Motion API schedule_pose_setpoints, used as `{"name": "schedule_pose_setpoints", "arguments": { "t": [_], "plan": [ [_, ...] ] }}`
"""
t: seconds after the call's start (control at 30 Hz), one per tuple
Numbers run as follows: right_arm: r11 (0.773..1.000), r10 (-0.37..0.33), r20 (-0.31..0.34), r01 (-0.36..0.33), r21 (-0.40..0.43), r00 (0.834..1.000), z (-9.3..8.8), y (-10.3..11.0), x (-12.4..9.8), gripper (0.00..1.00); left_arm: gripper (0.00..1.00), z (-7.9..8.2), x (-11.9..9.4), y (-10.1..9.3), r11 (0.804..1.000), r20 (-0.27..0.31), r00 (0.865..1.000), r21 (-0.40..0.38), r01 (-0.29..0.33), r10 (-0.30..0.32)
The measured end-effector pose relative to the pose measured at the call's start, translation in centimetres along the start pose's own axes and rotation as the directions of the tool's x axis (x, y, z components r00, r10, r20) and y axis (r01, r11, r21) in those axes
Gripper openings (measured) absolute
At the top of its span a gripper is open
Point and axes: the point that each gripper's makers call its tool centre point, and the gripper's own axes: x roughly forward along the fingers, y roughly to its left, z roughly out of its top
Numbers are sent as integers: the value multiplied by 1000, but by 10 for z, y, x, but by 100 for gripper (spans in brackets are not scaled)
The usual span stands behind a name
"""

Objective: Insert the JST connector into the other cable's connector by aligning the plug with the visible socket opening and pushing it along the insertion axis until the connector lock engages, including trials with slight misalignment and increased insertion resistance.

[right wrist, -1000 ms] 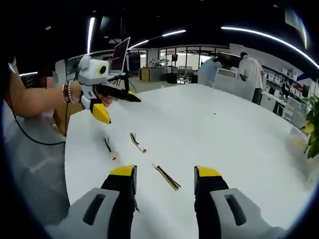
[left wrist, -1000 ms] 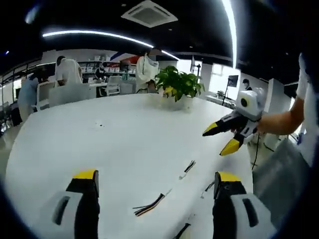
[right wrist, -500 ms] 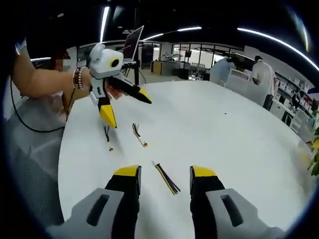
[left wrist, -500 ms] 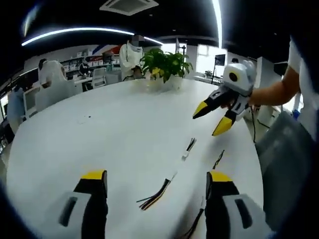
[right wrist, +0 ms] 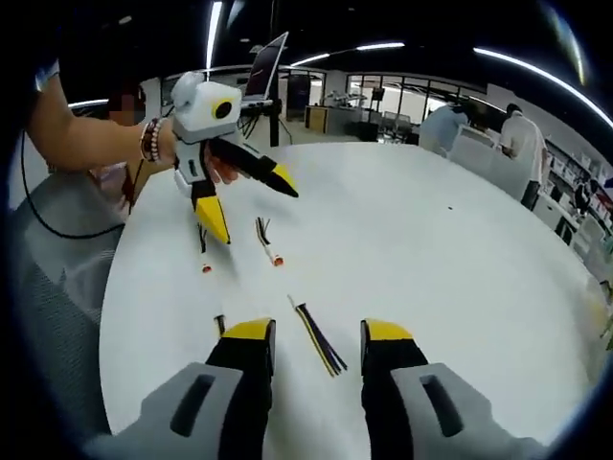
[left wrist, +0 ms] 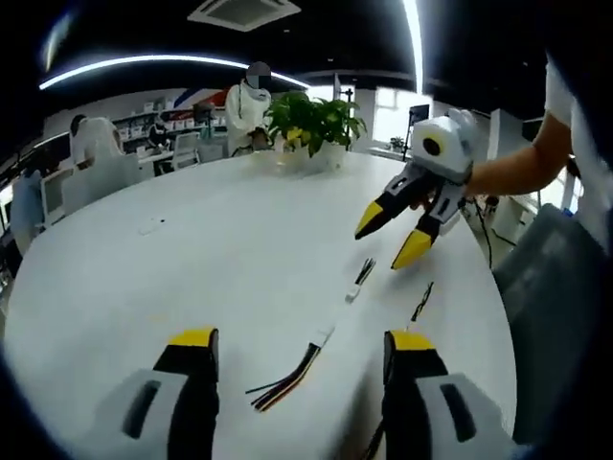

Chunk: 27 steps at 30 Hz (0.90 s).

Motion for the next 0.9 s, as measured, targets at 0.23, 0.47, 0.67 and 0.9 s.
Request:
{"name": "schedule_pose_setpoints", "arguments": {
  "t": [0.23,0.47,0.67,0.9],
  "plan": [
    [1000,26,14,-26,-7,1000,3,2,10,30,51,-1,4,-6,1000,21,1000,-23,9,-8],
    [999,34,0,-34,-5,999,-1,3,16,28,43,-6,10,-10,1000,6,1000,-2,3,-3],
    [999,44,9,-44,-4,999,3,5,19,23,35,-3,11,-10,1000,15,1000,15,1,-1],
    [997,76,-19,-76,-32,997,-3,12,28,20,27,-1,11,-9,1000,33,999,20,6,-6]
  ]
}}
